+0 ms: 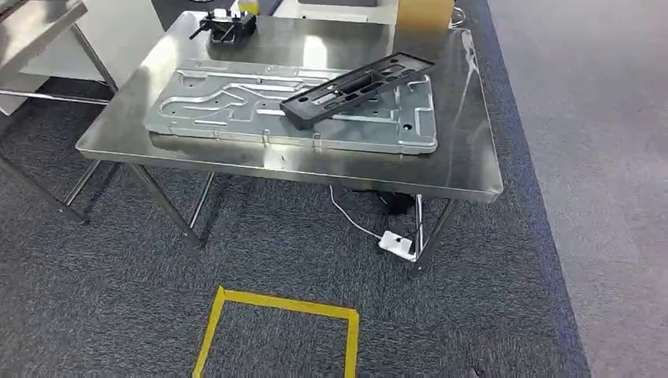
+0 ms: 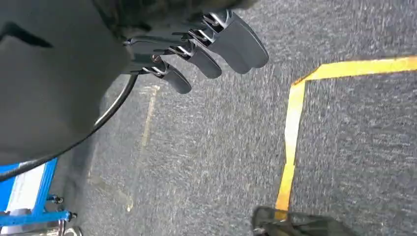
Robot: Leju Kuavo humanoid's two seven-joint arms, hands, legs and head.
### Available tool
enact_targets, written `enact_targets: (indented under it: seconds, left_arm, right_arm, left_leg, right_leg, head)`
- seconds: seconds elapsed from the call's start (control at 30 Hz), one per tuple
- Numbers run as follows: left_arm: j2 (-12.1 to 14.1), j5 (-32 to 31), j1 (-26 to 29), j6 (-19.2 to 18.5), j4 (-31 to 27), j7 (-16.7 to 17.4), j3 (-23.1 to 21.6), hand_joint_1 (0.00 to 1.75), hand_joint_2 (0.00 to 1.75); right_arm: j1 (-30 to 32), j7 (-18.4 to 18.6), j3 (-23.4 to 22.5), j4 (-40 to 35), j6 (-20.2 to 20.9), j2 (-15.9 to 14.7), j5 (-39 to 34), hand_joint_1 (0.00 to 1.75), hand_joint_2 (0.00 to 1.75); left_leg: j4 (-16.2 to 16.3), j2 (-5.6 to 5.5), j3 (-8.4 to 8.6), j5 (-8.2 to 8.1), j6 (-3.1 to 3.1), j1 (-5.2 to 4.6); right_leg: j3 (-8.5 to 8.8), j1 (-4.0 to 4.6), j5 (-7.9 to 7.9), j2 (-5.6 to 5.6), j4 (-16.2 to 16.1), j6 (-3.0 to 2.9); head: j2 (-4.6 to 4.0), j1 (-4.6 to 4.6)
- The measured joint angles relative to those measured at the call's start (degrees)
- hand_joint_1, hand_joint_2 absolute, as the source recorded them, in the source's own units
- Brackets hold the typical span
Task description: Take the parts from the cabinet and place them on the table.
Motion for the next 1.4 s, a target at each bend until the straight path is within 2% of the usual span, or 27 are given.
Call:
enact_targets:
  seconds: [0.07, 0.13, 0.17, 0.2, 0.23, 0.33, 0.37, 0.43, 0.47, 0.5, 0.53, 0.6, 0.67, 0.7, 0.77, 0.83, 0.87, 0.9, 0.97, 1.0, 1.07, 1.17, 1.2, 1.23, 1.33, 1.37, 1.4]
  left_arm:
    - [0.3, 0.0, 0.1, 0.0, -0.1, 0.2, 0.0, 0.0, 0.0]
    - [0.6, -0.1, 0.0, 0.0, -0.3, 0.2, 0.0, 0.0, 0.0]
    - [0.5, -0.2, -0.2, 0.0, -0.8, 0.2, 0.0, 0.0, 0.0]
    - [0.5, -0.2, -0.2, 0.0, -1.0, 0.2, -0.1, 0.0, 0.0]
    - [0.5, -0.3, -0.1, 0.0, -1.2, 0.2, -0.1, 0.0, 0.0]
    - [0.8, -0.3, 0.1, 0.0, -1.4, 0.4, -0.1, 0.0, 0.0]
    - [0.9, -0.3, 0.1, 0.0, -1.6, 0.4, -0.1, 0.0, 0.0]
    - [1.0, -0.4, 0.1, 0.0, -1.9, 0.5, -0.1, 0.0, 0.0]
    - [1.0, -0.5, 0.1, 0.0, -2.1, 0.6, -0.1, 0.0, 0.0]
    - [1.0, -0.5, 0.1, 0.0, -2.2, 0.9, -0.1, 0.0, 0.0]
    - [1.0, -0.4, 0.1, -0.1, -2.4, 1.1, -0.1, 0.0, 0.0]
    - [1.1, -0.3, 0.1, -0.3, -2.6, 2.1, -0.1, 0.0, 0.0]
    - [1.0, -0.7, 0.1, -0.5, -2.9, 3.1, -0.1, 0.0, 0.0]
    - [0.9, -1.0, 0.1, -0.8, -3.2, 3.6, -0.1, 0.0, 0.0]
    - [1.2, -1.5, 0.0, -1.2, -3.4, 4.6, -0.1, 0.0, 0.0]
    - [1.2, -2.6, 0.1, -2.4, -3.5, 6.1, -0.2, 0.0, 0.0]
    - [1.3, -3.1, 0.1, -3.1, -3.5, 6.7, -0.2, 0.0, 0.0]
    - [1.3, -3.5, 0.1, -3.9, -3.6, 7.4, -0.2, 0.0, 0.0]
    - [1.3, -4.9, 0.1, -5.4, -3.7, 9.3, -0.2, 0.0, 0.0]
    - [1.3, -6.3, 0.2, -6.5, -3.8, 10.3, -0.3, 0.0, 0.0]
    - [1.2, -9.5, 0.2, -8.5, -3.9, 12.2, -0.3, 0.0, 0.0]
    - [1.0, -15.9, 0.1, -11.1, -4.3, 14.2, -0.3, 0.0, 0.0]
    - [0.5, -18.2, -0.1, -11.4, -4.5, 14.8, -0.3, 0.0, 0.0]
    - [0.3, -19.9, 0.0, -11.3, -4.6, 15.4, -0.3, 0.0, 0.0]
    - [-0.8, -20.5, 0.3, -10.1, -4.9, 16.7, -0.3, 0.0, 0.0]
    - [-1.2, -20.5, 0.2, -10.1, -5.1, 17.2, -0.3, 0.0, 0.0]
    - [-1.9, -20.4, 0.3, -10.3, -5.2, 17.4, -0.3, 0.0, 0.0]
  right_arm:
    - [0.0, 0.0, 0.0, 0.2, 0.1, 0.3, 0.0, 0.0, 0.0]
    - [0.0, 0.0, 0.0, 0.4, 0.1, 0.4, 0.0, 0.0, 0.0]
    - [0.0, 0.0, 0.0, 0.5, 0.2, 0.4, 0.0, 0.0, 0.0]
    - [0.0, 0.1, 0.0, 0.6, 0.5, 0.4, 0.1, 0.0, 0.0]
    - [0.0, 0.2, 0.0, 0.7, 0.8, 0.4, 0.1, 0.0, 0.0]
    - [0.1, 0.5, 0.0, 1.0, 1.7, 0.7, 0.1, 0.0, 0.0]
    - [0.1, 0.5, 0.0, 1.0, 2.0, 0.7, 0.1, 0.0, 0.0]
    - [0.1, 0.6, 0.0, 1.1, 2.6, 1.0, 0.1, 0.0, 0.0]
    - [0.0, 0.6, 0.0, 1.1, 2.8, 1.0, 0.1, 0.0, 0.0]
    - [-0.1, 0.5, 0.0, 1.1, 3.0, 1.2, 0.1, 0.0, 0.0]
    - [-0.1, 0.3, 0.0, 1.1, 3.2, 1.4, 0.0, 0.0, 0.0]
    - [-0.1, -0.2, 0.0, 1.2, 3.9, 1.8, -0.4, 0.0, 0.0]
    - [-0.3, -0.7, 0.0, 1.2, 4.7, 1.9, -0.5, 0.0, 0.0]
    - [-0.4, -0.7, 0.0, 1.2, 5.0, 1.8, -0.6, 0.0, 0.0]
    - [-0.4, -0.9, 0.0, 1.3, 6.0, 2.1, -1.1, 0.0, 0.0]
    - [-0.4, -0.9, 0.0, 1.3, 7.8, 2.7, -2.1, 0.0, 0.0]
    - [-0.5, -0.7, 0.0, 1.3, 8.7, 3.1, -2.7, 0.0, 0.0]
    - [-0.5, -0.5, -0.1, 1.3, 9.4, 3.4, -3.2, 0.0, 0.0]
    - [-0.4, 0.0, -0.4, 1.3, 11.0, 4.0, -4.8, 0.0, 0.0]
    - [-0.4, 0.3, -0.8, 1.3, 11.9, 4.4, -5.9, 0.0, 0.0]
    - [-0.4, 0.7, -1.1, 1.4, 14.3, 5.1, -6.9, 0.0, 0.0]
    - [-0.4, 0.9, -1.1, 1.4, 17.1, 5.8, -7.0, 0.0, 0.0]
    - [-0.4, 0.8, -1.1, 1.5, 17.4, 5.9, -6.6, 0.0, 0.0]
    - [-0.4, 0.9, -1.1, 1.5, 16.8, 6.5, -5.9, 0.0, 0.0]
    - [-0.3, 1.9, -0.9, 1.6, 13.8, 8.0, -4.4, 0.0, 0.0]
    - [-0.3, 1.9, -0.7, 1.6, 13.1, 9.1, -4.4, 0.0, 0.0]
    - [-0.3, 1.4, -0.7, 1.7, 12.9, 9.7, -5.1, 0.0, 0.0]
  left_leg:
    - [-2.5, 0.05, 2.02, 2.4, -0.12, 0.06]
    - [-11.7, 0.08, 7.31, 6.28, -0.71, 0.55]
    - [-14.6, 0.03, 8.39, 5.96, -1.03, 0.85]
    - [-14.5, -0.52, 7.65, 7.25, 0.21, 0.54]
    - [-13.7, -0.52, 7.18, 7.42, 0.88, 0.36]
    - [-13.0, -0.24, 5.83, 8.33, 2.5, 0.03]
    - [-12.9, -0.06, 5.62, 8.83, 3.22, -0.11]
    - [-12.9, -0.04, 4.15, 10.01, 3.96, -0.59]
    - [-13.0, 0.01, 3.37, 10.59, 4.23, -0.91]
    - [-12.9, 0.07, 2.62, 11.08, 4.44, -1.28]
    - [-12.9, 0.09, 2.02, 11.45, 4.6, -1.62]
    - [-13.0, 0.04, 1.14, 12.19, 4.7, -2.45]
    - [-13.3, 0.01, 0.91, 12.9, 4.78, -2.68]
    - [-13.4, 0.13, 0.57, 13.21, 4.46, -3.25]
    - [-13.5, 0.17, 0.3, 14.19, 4.05, -2.54]
    - [-14.3, 0.0, 0.32, 14.73, 3.38, -2.72]
    - [-13.5, -0.02, -0.24, 13.15, 3.08, -2.67]
    - [-11.2, 0.02, -1.06, 10.48, 2.56, -2.58]
    - [-2.7, 0.04, -3.97, 4.78, 1.82, -2.14]
    - [1.1, 0.05, -4.95, 3.19, 1.37, -1.94]
    - [1.8, 0.08, -3.44, 5.07, 0.56, -1.38]
    - [-10.8, 0.23, 5.41, 10.25, -0.82, -0.34]
    - [-14.1, -0.02, 7.4, 9.43, -0.94, -0.69]
    - [-15.2, -0.16, 7.41, 9.14, 0.03, -0.72]
    - [-14.5, -0.14, 6.39, 9.42, 0.69, -0.63]
    - [-14.7, 0.08, 6.05, 9.6, 1.26, -0.36]
    - [-14.3, 0.2, 5.42, 9.88, 1.78, -0.41]
  right_leg:
    - [-1.07, -0.24, 0.33, -0.03, 0.8, 0.41]
    - [-2.2, -0.83, 0.77, -0.01, 1.7, 1.15]
    - [-2.6, -0.67, 1.04, 0.0, 2.0, 1.71]
    - [-2.88, -0.24, 1.25, 0.03, 2.5, 2.22]
    - [-2.85, -0.34, 1.89, 0.18, 2.0, 2.4]
    - [-3.27, -0.93, 2.46, 0.22, 1.8, 3.11]
    - [-3.93, -0.89, -0.52, 0.11, 3.6, 2.88]
    - [-6.43, -0.27, -8.18, 0.22, 12.5, 2.41]
    - [-7.61, 0.08, -10.95, 0.25, 17.4, 2.21]
    - [-8.02, 0.38, -12.23, 0.26, 20.6, 1.92]
    - [-7.27, 0.65, -12.02, 0.27, 21.3, 1.52]
    - [-2.1, 1.74, -9.27, 0.36, 15.4, -0.2]
    - [5.38, 3.37, -6.86, 0.71, 4.3, -3.23]
    - [7.05, 3.95, -7.49, 0.56, 1.4, -4.33]
    - [6.71, 4.15, -6.68, 0.68, 0.6, -3.87]
    - [6.9, 3.68, -5.07, 0.53, -0.8, -4.41]
    - [6.88, 3.28, -4.48, 0.1, -1.6, -3.84]
    - [6.34, 3.17, -4.11, 0.15, -1.7, -3.92]
    - [5.03, 2.95, -3.23, -0.03, -1.6, -3.89]
    - [4.13, 2.75, -2.87, -0.17, -1.2, -3.53]
    - [2.57, 2.19, -2.32, -0.28, -0.5, -2.79]
    - [0.92, 1.41, -1.8, -0.29, 0.8, -1.86]
    - [0.05, 1.58, -1.67, -0.39, 1.3, -1.49]
    - [-0.17, 1.67, -1.18, -0.4, 1.5, -1.13]
    - [-0.94, 1.81, -0.23, -0.31, 1.4, -0.18]
    - [-1.24, 1.47, -1.67, -0.21, 2.2, 0.15]
    - [-2.08, 1.49, -4.77, -0.15, 4.8, 0.48]
  head:
    - [0.0, 0.02]
    - [0.0, -0.04]
    - [0.0, -0.28]
    - [0.0, -0.24]
    - [0.0, 0.37]
    - [0.0, 0.59]
    - [0.0, 0.68]
    - [0.0, 0.92]
    - [0.0, 0.9]
    - [0.0, 0.92]
    - [0.0, 0.9]
    - [0.0, 0.92]
    - [0.0, 0.88]
    - [0.0, 0.5]
    - [0.0, 0.52]
    - [0.0, 0.63]
    - [0.0, 0.57]
    - [0.0, 0.16]
    - [0.0, -0.17]
    - [0.0, -0.33]
    - [0.0, -0.33]
    - [0.0, -0.46]
    - [0.0, -0.81]
    - [0.0, -0.7]
    - [0.0, -0.7]
    - [0.0, -0.59]
    - [0.0, -0.35]
